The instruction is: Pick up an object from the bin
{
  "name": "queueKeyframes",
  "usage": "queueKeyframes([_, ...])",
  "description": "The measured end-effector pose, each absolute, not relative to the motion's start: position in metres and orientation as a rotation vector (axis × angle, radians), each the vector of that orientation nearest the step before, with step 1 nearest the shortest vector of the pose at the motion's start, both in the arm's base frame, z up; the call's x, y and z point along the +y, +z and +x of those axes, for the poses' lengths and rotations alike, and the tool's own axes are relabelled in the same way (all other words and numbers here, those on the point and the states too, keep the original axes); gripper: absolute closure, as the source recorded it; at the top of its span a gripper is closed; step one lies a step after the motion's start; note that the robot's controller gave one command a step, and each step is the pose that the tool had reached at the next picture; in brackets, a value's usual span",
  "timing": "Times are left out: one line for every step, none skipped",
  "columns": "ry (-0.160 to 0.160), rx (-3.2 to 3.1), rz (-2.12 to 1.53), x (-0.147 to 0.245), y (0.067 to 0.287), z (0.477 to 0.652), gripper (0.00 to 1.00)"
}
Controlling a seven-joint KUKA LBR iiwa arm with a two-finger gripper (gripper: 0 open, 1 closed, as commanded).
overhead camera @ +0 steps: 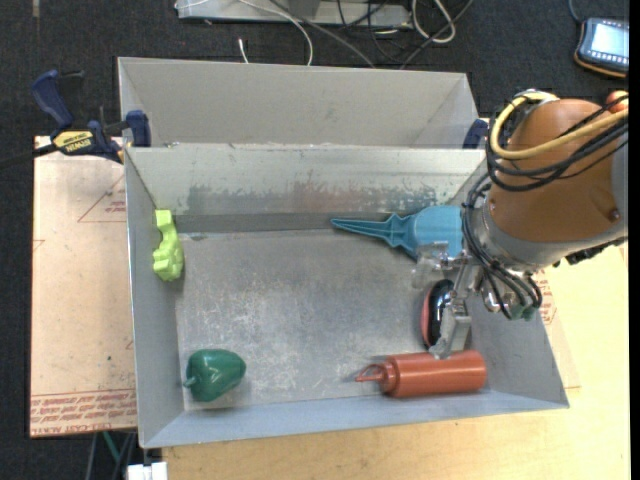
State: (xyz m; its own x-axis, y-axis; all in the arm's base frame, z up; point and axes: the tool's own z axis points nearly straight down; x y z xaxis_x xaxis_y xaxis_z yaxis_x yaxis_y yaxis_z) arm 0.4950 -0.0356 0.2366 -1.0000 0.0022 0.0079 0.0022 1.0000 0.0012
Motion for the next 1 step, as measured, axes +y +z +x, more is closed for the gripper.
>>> queueKeyframes([-0.001, -3.142, 0.001, -0.0354, 0.241, 0.4965, 0.0])
